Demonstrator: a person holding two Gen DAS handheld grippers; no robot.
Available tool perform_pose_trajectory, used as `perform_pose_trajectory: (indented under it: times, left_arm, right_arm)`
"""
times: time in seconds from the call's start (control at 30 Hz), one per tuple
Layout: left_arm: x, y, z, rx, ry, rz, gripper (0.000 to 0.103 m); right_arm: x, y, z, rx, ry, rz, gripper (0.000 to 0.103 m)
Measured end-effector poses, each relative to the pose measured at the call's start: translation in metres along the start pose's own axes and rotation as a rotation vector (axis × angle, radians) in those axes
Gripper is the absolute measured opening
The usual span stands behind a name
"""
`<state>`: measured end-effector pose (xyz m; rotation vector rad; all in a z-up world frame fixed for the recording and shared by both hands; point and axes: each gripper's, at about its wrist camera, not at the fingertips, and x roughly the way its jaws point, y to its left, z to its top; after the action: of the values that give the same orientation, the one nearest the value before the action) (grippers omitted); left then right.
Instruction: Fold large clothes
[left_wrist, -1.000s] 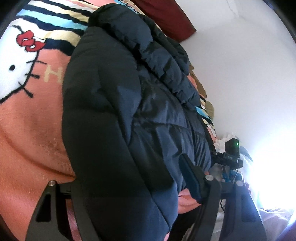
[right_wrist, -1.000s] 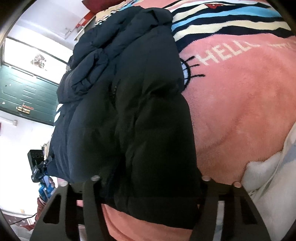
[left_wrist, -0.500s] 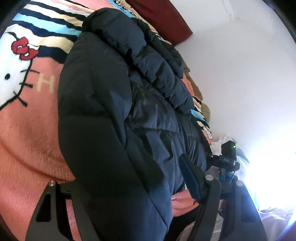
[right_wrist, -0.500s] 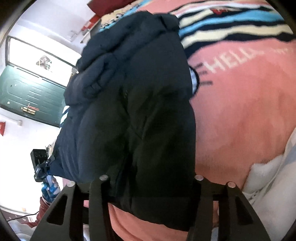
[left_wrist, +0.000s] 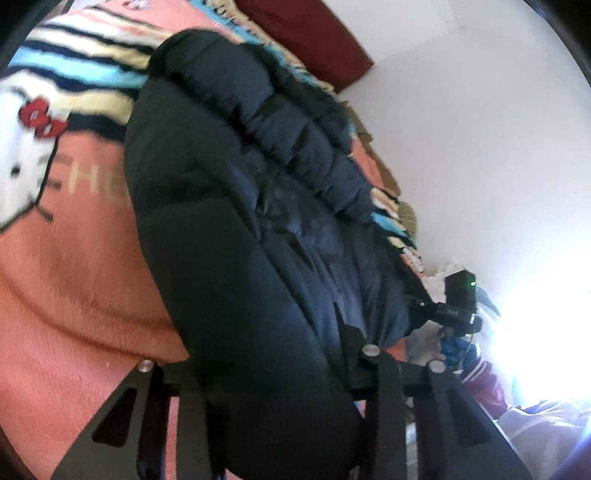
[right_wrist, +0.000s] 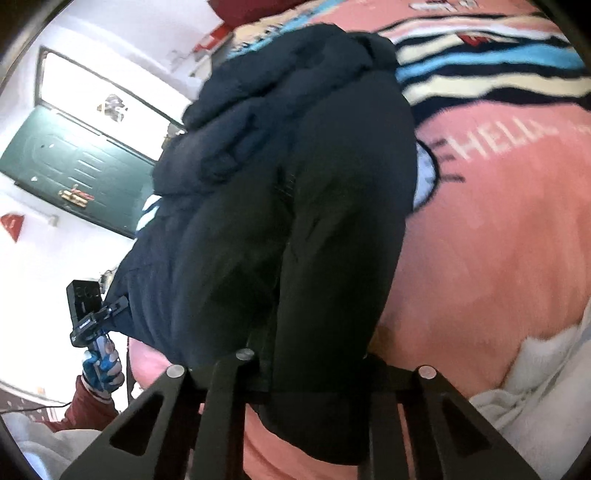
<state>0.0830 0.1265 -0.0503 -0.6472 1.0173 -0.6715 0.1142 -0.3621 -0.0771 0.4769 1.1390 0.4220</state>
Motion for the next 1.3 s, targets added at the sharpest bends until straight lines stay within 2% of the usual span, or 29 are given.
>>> perform_pose_trajectory:
  times: [0.13,0.23,0.37,0.63,0.87,1.3]
  left_arm:
    - [-0.016,-0.013,0.02,0.014,-0.059,-0.076,0.028]
    - [-0.028,-0.018,0.038,-0.002,-0.12,-0.153,0.027]
    - [-0.038,-0.017,0.066,-0.059,-0.2,-0.261,0.027]
    - [-0.033,-0.013,0.118,-0.166,-0.302,-0.398,0.027]
    - [-0.017,-0.008,0.166,-0.233,-0.356,-0.424,0.027]
    - [0.018,0.01,0.248,-0.351,-0.407,-0.443,0.027]
  right_arm:
    - [-0.022,0.001,0.012,0.02,-0.121,0.105,0.014]
    - [-0.04,-0.002,0.025,0.062,-0.231,0.214,0.014]
    - [-0.053,-0.017,0.045,0.153,-0.328,0.327,0.014]
    - [-0.051,-0.032,0.093,0.294,-0.426,0.468,0.014]
    - [-0.039,-0.029,0.145,0.4,-0.446,0.528,0.014]
    - [-0.008,-0.033,0.209,0.618,-0.462,0.614,0.015]
